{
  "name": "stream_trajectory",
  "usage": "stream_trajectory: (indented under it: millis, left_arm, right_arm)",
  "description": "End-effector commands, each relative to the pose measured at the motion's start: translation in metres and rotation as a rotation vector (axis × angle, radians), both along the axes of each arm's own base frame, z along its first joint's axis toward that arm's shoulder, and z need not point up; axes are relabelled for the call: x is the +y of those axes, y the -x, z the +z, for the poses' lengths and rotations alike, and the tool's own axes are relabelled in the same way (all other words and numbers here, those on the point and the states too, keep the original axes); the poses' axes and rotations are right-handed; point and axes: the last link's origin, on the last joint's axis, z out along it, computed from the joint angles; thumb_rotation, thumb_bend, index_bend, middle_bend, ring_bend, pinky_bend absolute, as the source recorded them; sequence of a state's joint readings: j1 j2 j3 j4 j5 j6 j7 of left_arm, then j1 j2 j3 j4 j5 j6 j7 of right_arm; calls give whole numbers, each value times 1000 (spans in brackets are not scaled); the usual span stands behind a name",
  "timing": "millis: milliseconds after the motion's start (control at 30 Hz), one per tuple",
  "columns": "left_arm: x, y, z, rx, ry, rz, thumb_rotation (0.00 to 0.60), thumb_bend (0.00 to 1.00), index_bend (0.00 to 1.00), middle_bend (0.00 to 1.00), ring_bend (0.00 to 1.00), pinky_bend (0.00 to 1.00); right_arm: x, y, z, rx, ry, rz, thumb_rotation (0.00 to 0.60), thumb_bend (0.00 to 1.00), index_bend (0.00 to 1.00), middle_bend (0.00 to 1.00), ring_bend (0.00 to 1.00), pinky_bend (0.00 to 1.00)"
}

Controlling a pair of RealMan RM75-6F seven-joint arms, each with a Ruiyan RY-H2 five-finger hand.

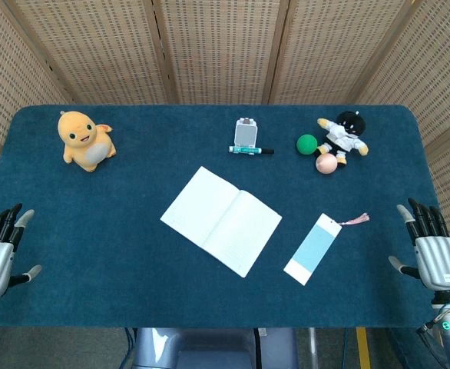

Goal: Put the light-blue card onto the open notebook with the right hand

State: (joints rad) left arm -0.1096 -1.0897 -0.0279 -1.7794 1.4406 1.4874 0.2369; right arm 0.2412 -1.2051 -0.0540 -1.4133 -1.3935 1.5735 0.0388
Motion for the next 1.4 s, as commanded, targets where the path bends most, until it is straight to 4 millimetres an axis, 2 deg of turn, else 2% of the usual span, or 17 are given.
stream_trajectory:
  millis: [33, 200, 300, 400, 467, 533, 567, 733, 967, 1200, 1400]
  left_arm:
    - [-3, 1, 2, -11, -8, -5, 600, 0, 0, 0, 0, 0]
    - [-5, 2, 4, -19, -9, -8, 600, 0, 0, 0, 0, 0]
    - [-5, 2, 4, -25, -10, -8, 600, 0, 0, 0, 0, 0]
    - [-4, 2, 4, -25, -5, -9, 600, 0, 0, 0, 0, 0]
    - [-3, 2, 4, -26, -3, -12, 600, 0, 0, 0, 0, 0]
    - [-3, 2, 4, -28, -3, -13, 600, 0, 0, 0, 0, 0]
    - [-3, 2, 4, -28, -4, -12, 600, 0, 0, 0, 0, 0]
    - [-1, 3, 2, -25, 3, -4, 600, 0, 0, 0, 0, 0]
    - [4, 7, 0, -16, 12, 20, 600, 0, 0, 0, 0, 0]
    - [8, 9, -1, -10, 17, 36, 600, 0, 0, 0, 0, 0]
    - [9, 9, -2, -12, 20, 42, 600, 0, 0, 0, 0, 0]
  right_arm:
    - [9, -3, -2, -1, 52, -12, 600, 53, 0, 0, 0, 0]
    - [8, -4, -4, 10, 34, -9, 600, 101, 0, 0, 0, 0]
    - [2, -5, -8, -13, -22, -6, 600, 193, 0, 0, 0, 0]
    - [-12, -11, -12, -27, -120, 38, 600, 439, 0, 0, 0, 0]
    - [-24, -18, -15, -25, -190, 80, 600, 740, 0, 0, 0, 0]
    - [-37, -28, -19, -29, -253, 132, 600, 936, 4, 0, 0, 0]
    - [-41, -31, -20, -31, -273, 147, 600, 994, 7, 0, 0, 0]
    - [-73, -48, -37, 51, -391, 208, 600, 1000, 15, 0, 0, 0]
    - [-99, -61, -71, 152, -559, 212, 600, 1000, 39, 0, 0, 0]
    - [-112, -60, -97, 296, -651, 214, 600, 1000, 65, 0, 0, 0]
    - [-117, -50, -106, 382, -664, 185, 600, 1000, 74, 0, 0, 0]
